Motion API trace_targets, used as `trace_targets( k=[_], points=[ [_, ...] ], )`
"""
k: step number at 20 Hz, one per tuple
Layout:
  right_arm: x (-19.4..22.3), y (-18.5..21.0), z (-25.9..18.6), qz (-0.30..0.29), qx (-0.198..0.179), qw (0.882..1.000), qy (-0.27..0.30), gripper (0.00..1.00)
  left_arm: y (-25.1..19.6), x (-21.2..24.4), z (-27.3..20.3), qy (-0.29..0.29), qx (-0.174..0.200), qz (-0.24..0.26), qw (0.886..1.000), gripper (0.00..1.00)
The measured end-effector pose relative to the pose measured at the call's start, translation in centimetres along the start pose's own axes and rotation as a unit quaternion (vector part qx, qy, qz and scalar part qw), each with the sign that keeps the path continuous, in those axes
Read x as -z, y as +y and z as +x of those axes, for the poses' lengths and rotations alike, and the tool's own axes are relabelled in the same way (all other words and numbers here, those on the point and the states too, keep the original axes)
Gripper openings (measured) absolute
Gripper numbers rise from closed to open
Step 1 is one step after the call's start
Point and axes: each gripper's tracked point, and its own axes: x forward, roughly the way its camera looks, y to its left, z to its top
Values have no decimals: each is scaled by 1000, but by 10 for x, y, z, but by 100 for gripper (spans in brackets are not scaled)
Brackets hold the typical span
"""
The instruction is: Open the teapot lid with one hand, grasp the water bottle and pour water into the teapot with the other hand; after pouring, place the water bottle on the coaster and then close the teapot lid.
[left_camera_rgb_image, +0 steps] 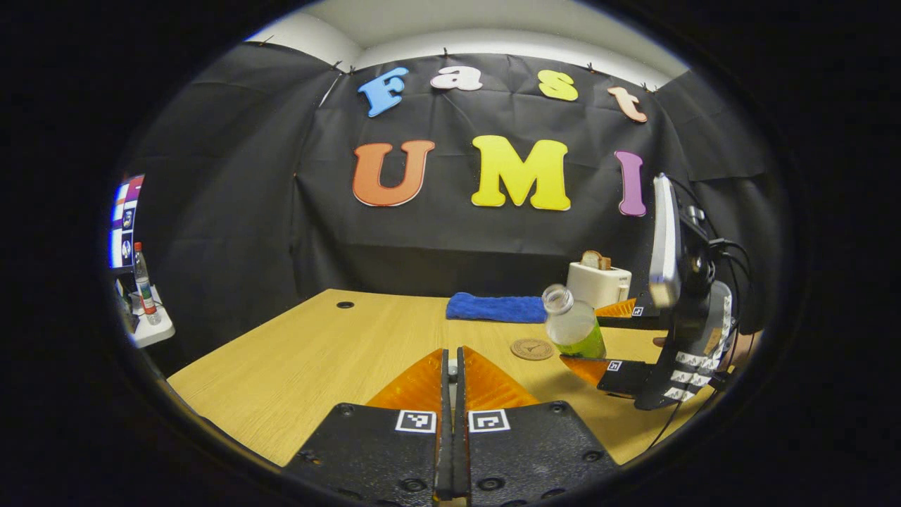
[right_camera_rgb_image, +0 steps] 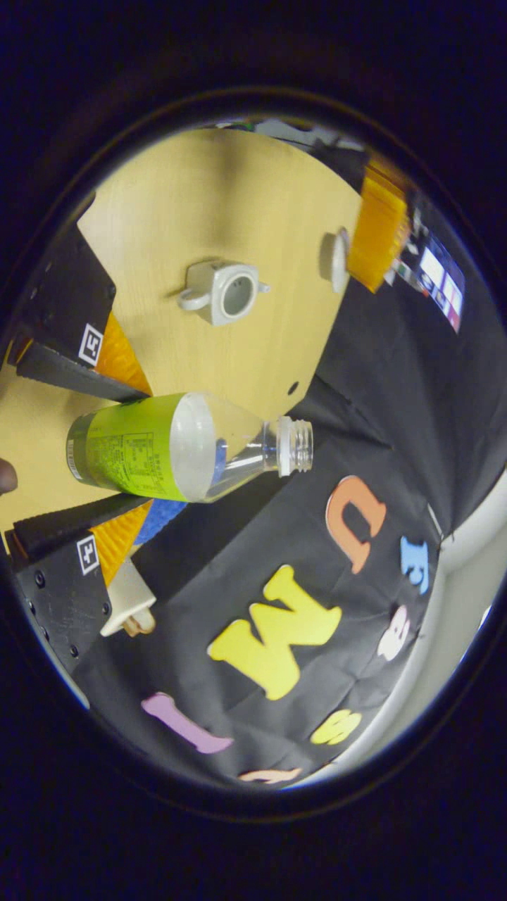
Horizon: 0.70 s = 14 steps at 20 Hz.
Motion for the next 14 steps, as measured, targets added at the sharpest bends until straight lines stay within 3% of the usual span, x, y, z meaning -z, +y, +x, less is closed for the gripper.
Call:
trace_targets(
  k=[2,6,10,14],
  points=[
    [1,-25,-1,83,12,996,-7,72,-10,-2,1,-3,11,1,1000,2],
    [-15,-72,15,205,43,977,-43,72,-12,-9,-2,-15,17,-3,1000,3],
    [-26,-91,54,261,44,962,-67,72,-5,-14,-8,-21,11,-6,1000,3],
    [-29,-84,108,266,34,961,-65,71,1,-20,-12,-31,6,-6,999,2]
  ],
)
